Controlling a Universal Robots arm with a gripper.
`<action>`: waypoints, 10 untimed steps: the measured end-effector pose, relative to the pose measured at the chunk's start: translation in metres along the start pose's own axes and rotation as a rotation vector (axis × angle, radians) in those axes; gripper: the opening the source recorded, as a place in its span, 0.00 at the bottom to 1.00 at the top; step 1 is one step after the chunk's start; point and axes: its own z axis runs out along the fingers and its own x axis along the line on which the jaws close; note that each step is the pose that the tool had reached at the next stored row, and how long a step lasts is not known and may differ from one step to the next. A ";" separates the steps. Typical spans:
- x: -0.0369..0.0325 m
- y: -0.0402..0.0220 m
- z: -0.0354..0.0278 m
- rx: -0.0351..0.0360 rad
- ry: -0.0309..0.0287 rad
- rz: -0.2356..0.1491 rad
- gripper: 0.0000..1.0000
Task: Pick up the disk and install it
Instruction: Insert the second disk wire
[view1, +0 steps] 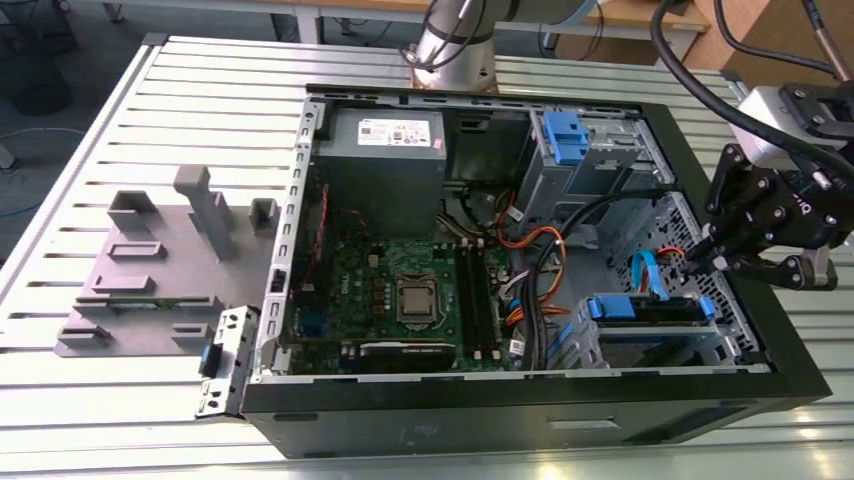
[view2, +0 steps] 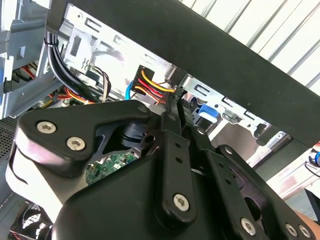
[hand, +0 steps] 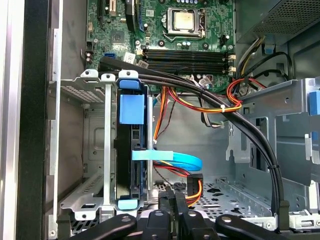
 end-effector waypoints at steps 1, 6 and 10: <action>0.0000 0.0000 0.0000 0.0000 -0.0001 0.000 0.16; 0.0004 0.0052 -0.0052 0.0170 -0.0100 -0.002 0.16; 0.0025 0.0092 -0.0045 0.0203 -0.0099 -0.003 0.16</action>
